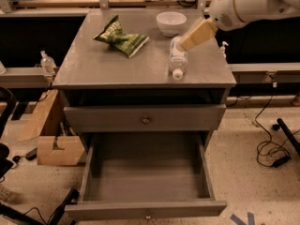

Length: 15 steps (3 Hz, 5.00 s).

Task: Place green jalapeno chip bag into middle drawer

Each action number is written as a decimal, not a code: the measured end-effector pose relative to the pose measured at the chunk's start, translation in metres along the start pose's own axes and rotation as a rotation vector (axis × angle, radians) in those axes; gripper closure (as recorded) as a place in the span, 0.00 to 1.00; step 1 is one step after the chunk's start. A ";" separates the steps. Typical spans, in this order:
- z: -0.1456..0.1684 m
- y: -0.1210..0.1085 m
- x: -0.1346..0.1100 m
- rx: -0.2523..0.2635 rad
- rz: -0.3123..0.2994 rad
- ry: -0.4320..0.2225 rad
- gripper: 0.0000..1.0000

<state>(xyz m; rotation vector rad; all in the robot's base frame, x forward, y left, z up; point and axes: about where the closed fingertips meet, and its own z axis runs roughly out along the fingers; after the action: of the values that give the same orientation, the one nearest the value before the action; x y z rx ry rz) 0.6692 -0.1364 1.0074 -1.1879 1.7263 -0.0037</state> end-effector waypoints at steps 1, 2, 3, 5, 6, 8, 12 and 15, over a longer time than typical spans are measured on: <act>0.068 -0.019 -0.033 -0.043 -0.027 -0.057 0.00; 0.134 -0.023 -0.075 -0.091 -0.054 -0.110 0.00; 0.134 -0.022 -0.074 -0.092 -0.054 -0.109 0.00; 0.238 0.012 -0.066 -0.220 -0.058 -0.071 0.00; 0.282 0.031 -0.062 -0.273 -0.054 -0.063 0.00; 0.336 0.069 -0.067 -0.370 -0.070 -0.061 0.17; 0.350 0.084 -0.066 -0.397 -0.073 -0.057 1.00; 0.268 0.072 -0.115 -0.349 -0.198 -0.157 1.00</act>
Offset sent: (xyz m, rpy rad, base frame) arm 0.1601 0.1545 -0.0140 0.0415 -0.0009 0.2068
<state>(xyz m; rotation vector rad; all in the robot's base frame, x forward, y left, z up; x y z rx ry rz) 0.8124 0.1130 0.9198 -1.5683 1.5031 0.2738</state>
